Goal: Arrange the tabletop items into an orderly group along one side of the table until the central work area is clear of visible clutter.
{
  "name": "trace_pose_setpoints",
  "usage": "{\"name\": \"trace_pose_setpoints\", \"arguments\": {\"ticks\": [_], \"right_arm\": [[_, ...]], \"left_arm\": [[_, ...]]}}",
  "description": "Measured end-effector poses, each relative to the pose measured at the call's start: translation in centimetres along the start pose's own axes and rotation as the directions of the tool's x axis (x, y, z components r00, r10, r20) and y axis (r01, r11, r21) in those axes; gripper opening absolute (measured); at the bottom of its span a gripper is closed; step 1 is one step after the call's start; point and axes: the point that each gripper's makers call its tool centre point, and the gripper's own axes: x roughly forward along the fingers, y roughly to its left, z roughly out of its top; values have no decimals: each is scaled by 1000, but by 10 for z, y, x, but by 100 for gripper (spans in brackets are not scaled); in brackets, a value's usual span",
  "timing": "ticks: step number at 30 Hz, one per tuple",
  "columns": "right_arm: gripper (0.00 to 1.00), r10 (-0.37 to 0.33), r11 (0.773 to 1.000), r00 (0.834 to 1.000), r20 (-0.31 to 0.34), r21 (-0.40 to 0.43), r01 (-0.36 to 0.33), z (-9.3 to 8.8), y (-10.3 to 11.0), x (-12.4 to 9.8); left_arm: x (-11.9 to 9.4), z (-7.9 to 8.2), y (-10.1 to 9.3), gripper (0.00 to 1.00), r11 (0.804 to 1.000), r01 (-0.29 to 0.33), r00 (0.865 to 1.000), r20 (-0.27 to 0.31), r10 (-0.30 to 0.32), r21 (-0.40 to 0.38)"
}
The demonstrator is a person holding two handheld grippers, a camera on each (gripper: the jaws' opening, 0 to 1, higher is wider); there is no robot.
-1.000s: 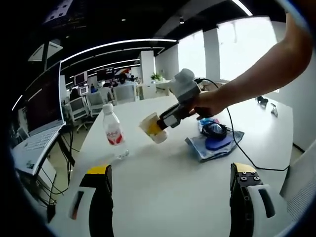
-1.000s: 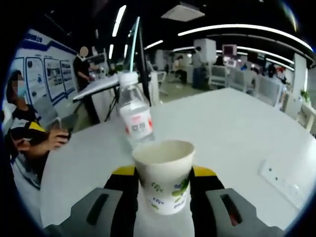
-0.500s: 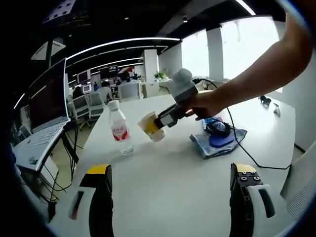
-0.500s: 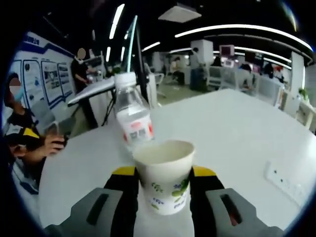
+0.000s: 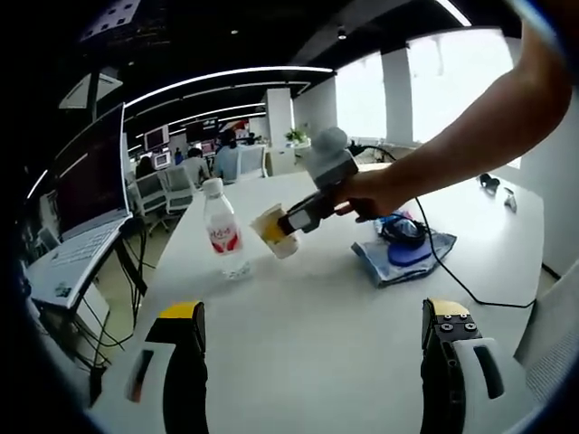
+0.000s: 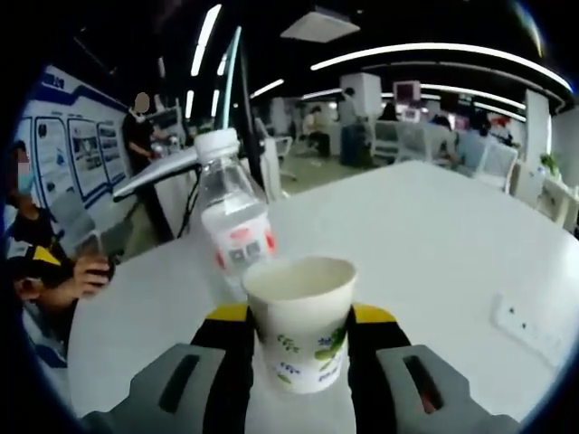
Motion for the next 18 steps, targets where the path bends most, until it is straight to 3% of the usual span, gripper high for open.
{"name": "trace_pose_setpoints", "arguments": {"ticks": [18], "right_arm": [[37,-45,998,998,32,50,43,5,-1,14]], "left_arm": [[-2,-4,6,100,1000,-18,1000,-9,18,-5]]}}
